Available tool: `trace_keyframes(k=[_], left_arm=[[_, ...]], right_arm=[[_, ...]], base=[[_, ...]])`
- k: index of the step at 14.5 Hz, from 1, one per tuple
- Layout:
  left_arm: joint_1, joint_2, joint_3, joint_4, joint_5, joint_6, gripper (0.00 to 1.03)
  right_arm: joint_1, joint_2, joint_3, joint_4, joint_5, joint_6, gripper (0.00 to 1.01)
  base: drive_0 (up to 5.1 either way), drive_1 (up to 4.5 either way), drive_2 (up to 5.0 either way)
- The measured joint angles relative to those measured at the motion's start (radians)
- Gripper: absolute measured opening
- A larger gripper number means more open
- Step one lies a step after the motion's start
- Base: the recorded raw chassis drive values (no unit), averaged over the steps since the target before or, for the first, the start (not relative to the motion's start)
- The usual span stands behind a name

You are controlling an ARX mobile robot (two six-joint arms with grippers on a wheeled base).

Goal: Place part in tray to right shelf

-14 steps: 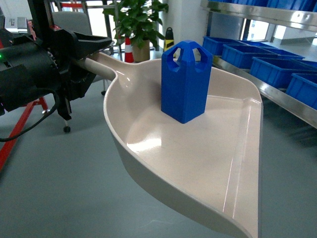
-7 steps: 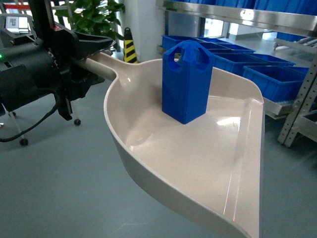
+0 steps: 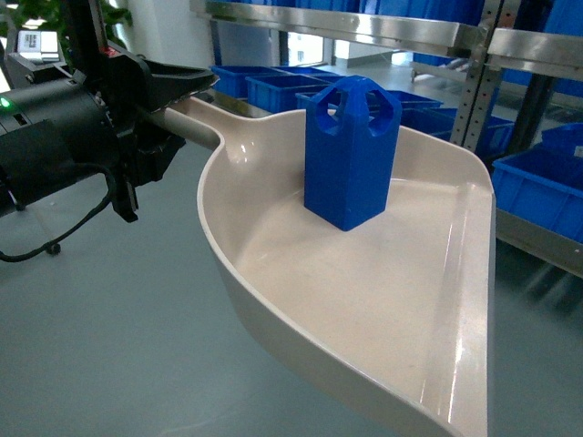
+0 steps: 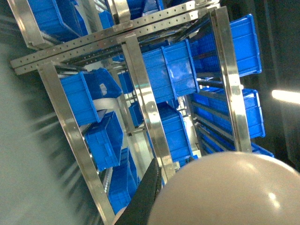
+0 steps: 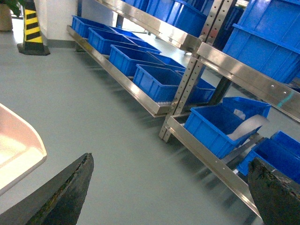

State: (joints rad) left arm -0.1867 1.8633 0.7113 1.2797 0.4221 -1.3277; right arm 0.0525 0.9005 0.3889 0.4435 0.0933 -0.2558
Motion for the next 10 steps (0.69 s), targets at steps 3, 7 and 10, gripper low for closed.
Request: trace_keyframes(k=[3, 7, 10], left_arm=[[0.0, 0.0, 0.0, 0.0, -0.001, 0.0, 0.13], [0.002, 0.0, 0.0, 0.0, -0.002, 0.0, 0.13], [0.0, 0.0, 0.0, 0.0, -0.002, 0.0, 0.13]], right_arm=[[0.001, 0.0, 0.0, 0.0, 0.0, 0.0, 0.98], [0.0, 0.0, 0.0, 0.0, 0.0, 0.0, 0.98], [0.001, 0.0, 0.0, 0.001, 0.0, 0.0, 0.98]], base=[[-1.7, -1.66, -1.7], [-1.7, -1.66, -1.7], [-1.7, -1.66, -1.7]])
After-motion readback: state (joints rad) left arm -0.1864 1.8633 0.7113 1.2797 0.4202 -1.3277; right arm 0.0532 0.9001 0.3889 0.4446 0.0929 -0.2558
